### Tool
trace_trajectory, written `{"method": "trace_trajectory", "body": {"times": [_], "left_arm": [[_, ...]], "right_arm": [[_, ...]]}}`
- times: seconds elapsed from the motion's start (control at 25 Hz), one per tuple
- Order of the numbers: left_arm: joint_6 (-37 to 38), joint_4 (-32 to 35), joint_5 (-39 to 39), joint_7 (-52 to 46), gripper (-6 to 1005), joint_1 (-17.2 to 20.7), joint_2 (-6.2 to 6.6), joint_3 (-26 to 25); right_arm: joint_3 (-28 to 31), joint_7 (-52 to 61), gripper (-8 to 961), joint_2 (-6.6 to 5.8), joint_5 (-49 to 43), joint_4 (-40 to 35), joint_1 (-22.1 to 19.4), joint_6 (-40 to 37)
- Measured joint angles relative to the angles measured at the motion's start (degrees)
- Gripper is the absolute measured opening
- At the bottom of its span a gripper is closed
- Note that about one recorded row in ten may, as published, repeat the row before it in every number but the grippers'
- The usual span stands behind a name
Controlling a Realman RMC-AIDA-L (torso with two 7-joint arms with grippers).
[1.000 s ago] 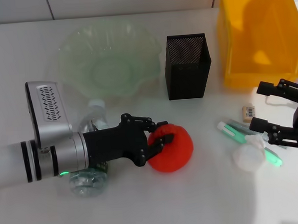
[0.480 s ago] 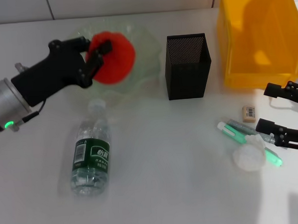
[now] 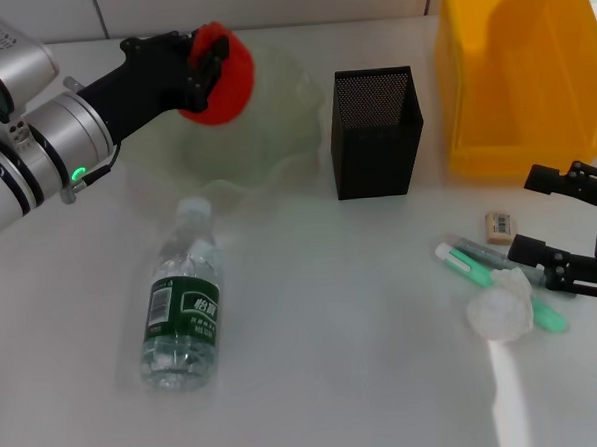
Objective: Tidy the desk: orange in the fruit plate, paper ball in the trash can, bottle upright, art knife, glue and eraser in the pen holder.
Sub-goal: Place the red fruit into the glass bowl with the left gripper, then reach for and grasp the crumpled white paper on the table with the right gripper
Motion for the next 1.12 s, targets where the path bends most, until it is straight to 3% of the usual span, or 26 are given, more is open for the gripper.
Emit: {"method": "trace_trajectory", "body": {"times": [0.08,0.24,0.52,0.72,0.8,0.84,0.88,0.92,1.08,1.12], "left_arm": [[-0.19,-0.12,-0.64,0.02,99,0.05,-0.04,-0.01],[-0.18,-0.24,-2.29,0.02,214,0.47,-0.06,0.07],[3.07,-0.18,-2.63,-0.39,529,1.63,-0.06,0.30],[15.15,0.44,-2.86,-0.11,728,5.83,0.29,0.39],[23.11,0.87,-2.27,0.92,802,9.52,0.53,1.09],[23.11,0.87,-2.27,0.92,839,9.52,0.53,1.09],[27.39,2.49,-1.96,1.64,876,12.24,0.63,3.37],[27.39,2.49,-1.96,1.64,876,12.24,0.63,3.37],[30.10,8.87,-1.86,1.05,876,18.05,0.81,14.03],[30.10,8.87,-1.86,1.05,876,18.05,0.81,14.03]], "right_arm": [[-0.01,0.00,800,0.02,0.00,0.35,0.01,0.12],[-0.23,0.00,799,0.03,0.00,0.48,0.10,0.55],[-0.30,0.44,799,0.04,0.00,0.48,0.20,0.88],[0.00,3.13,799,-0.22,-0.01,0.04,-0.18,0.98],[0.02,6.24,799,-0.37,-0.01,-1.42,-0.29,1.00],[0.02,6.24,799,-0.37,-0.01,-1.42,-0.29,1.00],[0.03,8.17,799,-0.36,-0.01,-3.01,-0.38,1.00],[0.03,8.17,799,-0.36,-0.01,-3.01,-0.38,1.00],[-0.42,14.53,799,-0.35,-0.41,-7.47,-0.18,0.97],[-0.42,14.53,799,-0.35,-0.41,-7.47,-0.18,0.97]]}}
